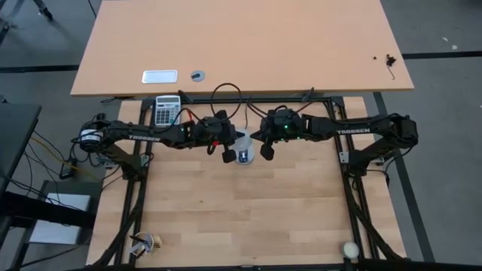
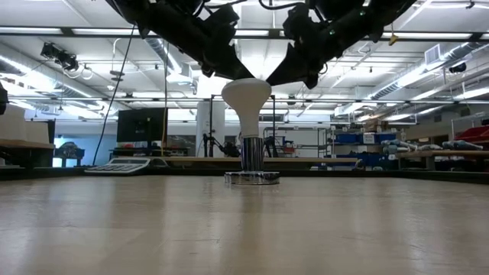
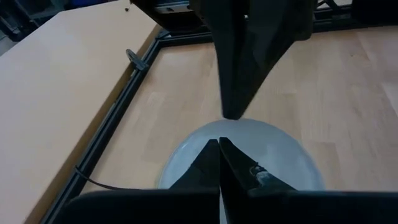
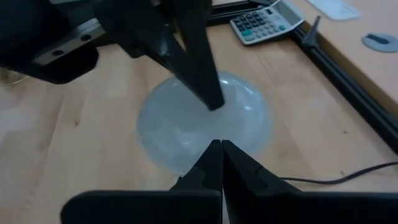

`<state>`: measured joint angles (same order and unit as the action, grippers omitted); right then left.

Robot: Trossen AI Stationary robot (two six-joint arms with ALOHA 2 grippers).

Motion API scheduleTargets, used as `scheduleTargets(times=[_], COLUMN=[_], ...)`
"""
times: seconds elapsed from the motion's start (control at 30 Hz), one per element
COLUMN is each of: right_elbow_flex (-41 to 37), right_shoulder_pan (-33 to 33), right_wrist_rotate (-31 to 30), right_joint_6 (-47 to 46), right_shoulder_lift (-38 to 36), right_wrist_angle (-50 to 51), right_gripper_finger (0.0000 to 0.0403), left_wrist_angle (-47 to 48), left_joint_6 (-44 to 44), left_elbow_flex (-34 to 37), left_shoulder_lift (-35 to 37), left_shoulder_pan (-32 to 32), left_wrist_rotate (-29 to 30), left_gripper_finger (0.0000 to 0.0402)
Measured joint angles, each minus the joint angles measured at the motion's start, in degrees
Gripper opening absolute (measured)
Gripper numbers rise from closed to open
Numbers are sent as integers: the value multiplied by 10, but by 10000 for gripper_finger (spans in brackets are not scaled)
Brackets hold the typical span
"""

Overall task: Screw lightbulb
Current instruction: Insert the lightbulb into the lamp

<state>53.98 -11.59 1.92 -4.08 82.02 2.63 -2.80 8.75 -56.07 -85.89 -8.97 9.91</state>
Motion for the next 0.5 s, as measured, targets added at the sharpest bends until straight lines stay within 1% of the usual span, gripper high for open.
scheduleTargets(times=[0.17,0.27,0.33,0.43,0.5], right_elbow_flex=[0,-1,-2,-2,-2], right_shoulder_pan=[13,20,26,31,30], right_wrist_rotate=[15,49,59,58,38], right_joint_6=[-5,-5,-5,-4,-4], right_shoulder_lift=[0,2,2,1,-4], right_wrist_angle=[2,7,6,0,-6], right_gripper_finger=[9,9,9,9,11], left_wrist_angle=[-1,-3,-3,-3,-3], left_joint_6=[0,0,0,0,0], left_elbow_flex=[0,0,0,0,0], left_shoulder_lift=[0,0,0,0,0], left_shoulder_pan=[0,0,-1,0,0], left_wrist_rotate=[0,6,7,7,7], left_gripper_finger=[0,0,0,0,0])
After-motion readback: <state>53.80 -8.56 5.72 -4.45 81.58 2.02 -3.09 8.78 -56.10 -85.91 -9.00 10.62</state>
